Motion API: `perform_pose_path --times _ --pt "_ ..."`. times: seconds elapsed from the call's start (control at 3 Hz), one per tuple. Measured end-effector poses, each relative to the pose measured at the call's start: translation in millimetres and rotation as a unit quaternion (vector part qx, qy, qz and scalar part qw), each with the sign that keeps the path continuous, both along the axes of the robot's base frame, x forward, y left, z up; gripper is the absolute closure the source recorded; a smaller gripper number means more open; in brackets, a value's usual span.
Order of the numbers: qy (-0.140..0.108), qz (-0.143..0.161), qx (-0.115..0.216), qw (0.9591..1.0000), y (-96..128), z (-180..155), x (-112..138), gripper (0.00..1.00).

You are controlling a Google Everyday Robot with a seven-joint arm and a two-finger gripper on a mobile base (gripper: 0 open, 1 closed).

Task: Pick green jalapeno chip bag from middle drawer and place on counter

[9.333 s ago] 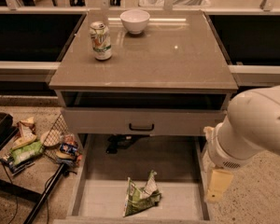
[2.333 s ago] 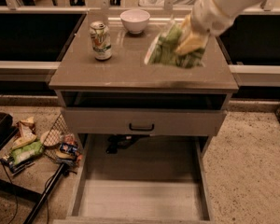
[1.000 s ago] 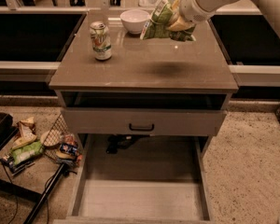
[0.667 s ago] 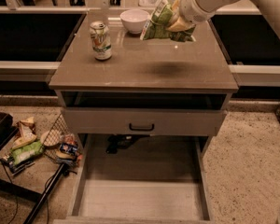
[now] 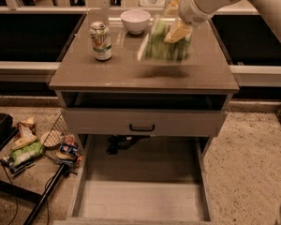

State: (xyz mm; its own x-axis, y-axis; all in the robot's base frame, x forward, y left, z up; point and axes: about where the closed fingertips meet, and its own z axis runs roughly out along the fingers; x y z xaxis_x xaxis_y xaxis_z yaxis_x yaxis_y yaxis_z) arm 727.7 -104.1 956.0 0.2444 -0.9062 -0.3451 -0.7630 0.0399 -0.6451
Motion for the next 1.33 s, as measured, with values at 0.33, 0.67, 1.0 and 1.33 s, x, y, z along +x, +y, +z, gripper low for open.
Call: perform_pose_path --times 0.33,0.67,1.0,1.33 --pt "0.001 0.001 0.000 1.0000 2 -2 0 0.00" --pt "-0.019 0.011 0.010 0.9997 1 37 -5 0.00" --pt "-0.061 -0.033 0.044 0.9966 -36 111 -27 0.00" --pt "-0.088 -0.140 0.107 0.9804 -107 162 -57 0.00"
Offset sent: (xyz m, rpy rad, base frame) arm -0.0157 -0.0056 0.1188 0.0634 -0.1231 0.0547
